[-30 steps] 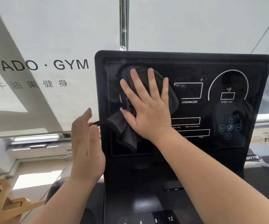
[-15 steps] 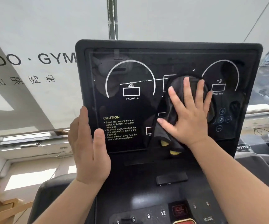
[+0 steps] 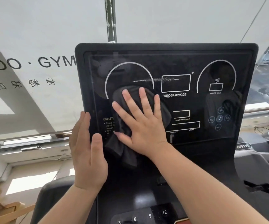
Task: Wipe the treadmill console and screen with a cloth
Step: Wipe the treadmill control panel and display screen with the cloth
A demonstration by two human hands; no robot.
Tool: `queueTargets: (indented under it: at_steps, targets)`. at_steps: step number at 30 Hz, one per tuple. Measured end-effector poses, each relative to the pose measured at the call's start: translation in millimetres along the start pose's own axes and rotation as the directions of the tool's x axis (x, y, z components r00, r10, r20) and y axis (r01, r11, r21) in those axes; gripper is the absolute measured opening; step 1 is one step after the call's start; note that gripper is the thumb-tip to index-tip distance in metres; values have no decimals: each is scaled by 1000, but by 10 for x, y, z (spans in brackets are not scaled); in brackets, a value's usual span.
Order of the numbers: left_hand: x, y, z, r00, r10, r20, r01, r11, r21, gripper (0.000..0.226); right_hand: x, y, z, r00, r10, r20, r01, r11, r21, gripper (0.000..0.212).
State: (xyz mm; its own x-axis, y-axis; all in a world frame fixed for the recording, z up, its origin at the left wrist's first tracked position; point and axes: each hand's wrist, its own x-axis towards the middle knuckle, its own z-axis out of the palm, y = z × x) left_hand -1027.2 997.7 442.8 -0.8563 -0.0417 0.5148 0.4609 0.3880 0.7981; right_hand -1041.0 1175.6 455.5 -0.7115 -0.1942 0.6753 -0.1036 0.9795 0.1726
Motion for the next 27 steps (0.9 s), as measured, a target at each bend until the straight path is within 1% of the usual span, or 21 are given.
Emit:
queueTargets:
  at_steps: [4,7,9,11,13,15,17,18,19,21,24,26,27]
  targets:
    - [-17,-12,50,998,43,-53,-43,999,4,58,-689,296,129,996,-71,48,72,997,-17,85]
    - [18,-23,81,994,16,-110,-24,997,-69,61,-1013,669,94,998,-14,60,16,1000,-24,89]
    - [41,-36,70,993,15,-118,-26,995,-95,63,-1039,906,33,996,61,72,-59,998,-26,94]
    - [51,-44,41,995,23,-100,-32,996,-86,61,-901,1084,-44,982,172,72,-170,985,-33,100]
    - [54,-43,4,998,16,-67,-21,998,-66,60,-598,1175,-139,939,337,66,-336,941,-30,102]
    - [54,-23,-42,1000,5,-22,-6,998,-56,59,-183,1154,-247,869,491,62,-491,871,-18,105]
    - [54,0,-95,999,-16,35,19,997,-74,61,239,1022,-341,825,563,50,-564,826,-3,106]
    - [55,11,-120,997,-30,64,35,996,-78,63,412,927,-363,820,570,47,-571,821,-1,106]
    - [57,17,-147,995,-40,89,47,996,-75,64,546,816,-367,826,562,44,-562,827,-6,105]
    - [77,14,-206,991,-40,126,47,997,-54,67,665,570,-330,867,497,30,-497,868,-18,101]
    - [137,-5,-283,990,3,144,5,999,-50,69,488,248,-209,953,302,30,-301,953,-34,93]
    - [148,-23,-293,990,21,141,-15,999,-41,68,229,129,-117,986,165,27,-164,986,-30,88]
    - [136,-29,-282,990,25,137,-24,1000,-8,67,87,103,-75,994,107,23,-106,994,-23,87]
